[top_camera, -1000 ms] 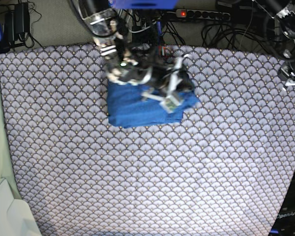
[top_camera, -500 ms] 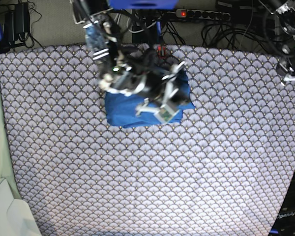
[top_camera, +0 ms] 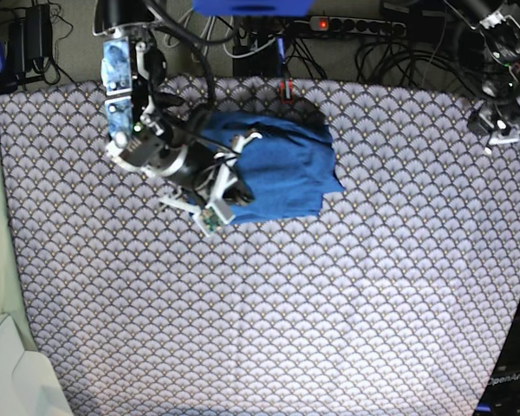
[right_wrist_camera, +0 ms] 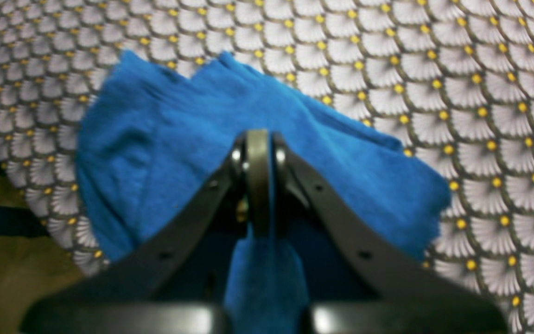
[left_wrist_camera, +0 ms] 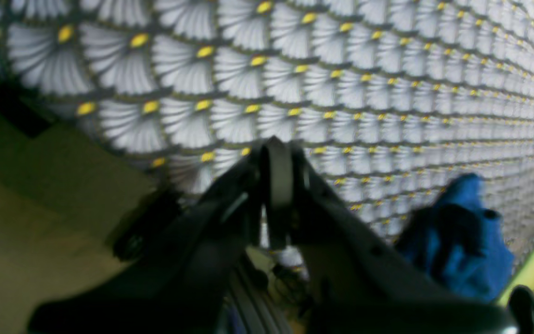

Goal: Fold the T-shirt properly
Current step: 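Release the folded end and pull the right gripper back, then move the left gripper to the bundle's side and grasp the fabric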

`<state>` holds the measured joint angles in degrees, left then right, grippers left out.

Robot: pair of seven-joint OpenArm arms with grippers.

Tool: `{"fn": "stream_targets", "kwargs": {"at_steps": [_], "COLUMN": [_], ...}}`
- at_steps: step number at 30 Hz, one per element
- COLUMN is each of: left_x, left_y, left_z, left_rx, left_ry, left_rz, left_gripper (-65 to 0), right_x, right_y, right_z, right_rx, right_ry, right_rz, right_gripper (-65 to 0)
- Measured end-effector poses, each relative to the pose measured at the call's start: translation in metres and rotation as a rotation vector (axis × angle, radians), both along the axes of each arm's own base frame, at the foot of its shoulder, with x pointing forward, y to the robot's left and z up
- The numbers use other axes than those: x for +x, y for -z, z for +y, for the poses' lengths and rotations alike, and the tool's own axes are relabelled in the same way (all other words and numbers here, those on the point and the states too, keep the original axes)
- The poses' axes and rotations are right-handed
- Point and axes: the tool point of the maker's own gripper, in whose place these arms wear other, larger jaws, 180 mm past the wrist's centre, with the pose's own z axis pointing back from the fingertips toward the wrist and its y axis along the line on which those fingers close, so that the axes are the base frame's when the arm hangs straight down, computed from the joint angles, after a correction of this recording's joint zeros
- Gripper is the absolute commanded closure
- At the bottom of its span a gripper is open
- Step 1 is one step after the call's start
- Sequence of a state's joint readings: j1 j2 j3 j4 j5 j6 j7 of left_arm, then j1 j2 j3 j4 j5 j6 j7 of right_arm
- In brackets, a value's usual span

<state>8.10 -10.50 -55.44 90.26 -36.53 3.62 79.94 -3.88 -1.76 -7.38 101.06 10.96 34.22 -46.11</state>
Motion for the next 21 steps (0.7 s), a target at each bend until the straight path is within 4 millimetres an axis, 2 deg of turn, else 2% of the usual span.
{"fn": "stream_targets", "kwargs": {"at_steps": [3, 6, 8, 10, 12, 15, 19, 21], "left_x": [-0.003, -0.002, -0.002, -0.001, 0.002, 0.012, 0.016, 0.021], "left_y": [0.010, 0.010, 0.010, 0.010, 0.012, 0.013, 0.014, 0.013], "left_z": [-0.003, -0.004, -0.004, -0.004, -0.010, -0.024, -0.035, -0.051], "left_rx": [-0.036, -0.044, -0.043, -0.044, -0.040, -0.034, -0.043, -0.094], "left_ry": [-0.005, -0.005, -0.005, -0.003, 0.026, 0.120, 0.161, 0.194], "left_rz": [0.016, 0.013, 0.011, 0.011, 0.018, 0.036, 0.036, 0.007], "left_gripper": [-0.6, -0.6, -0.7, -3.5, -8.9, -22.2, -40.2, -42.6], "right_x": [-0.001, -0.001, -0.001, 0.002, 0.007, 0.009, 0.009, 0.009], "right_y": [0.006, 0.008, 0.003, -0.004, -0.011, -0.013, -0.013, -0.013], "right_z": [-0.013, -0.029, -0.039, -0.044, -0.051, -0.067, -0.068, -0.068], "right_rx": [-0.010, -0.024, -0.035, -0.033, -0.034, -0.075, -0.078, -0.077], "right_ry": [0.037, 0.068, 0.093, 0.109, 0.130, 0.135, 0.136, 0.135], "right_rz": [0.022, 0.018, 0.002, -0.018, -0.043, -0.058, -0.059, -0.060], "right_gripper": [-10.6, -17.9, -20.5, -21.1, -21.1, -21.1, -21.1, -21.1]}}
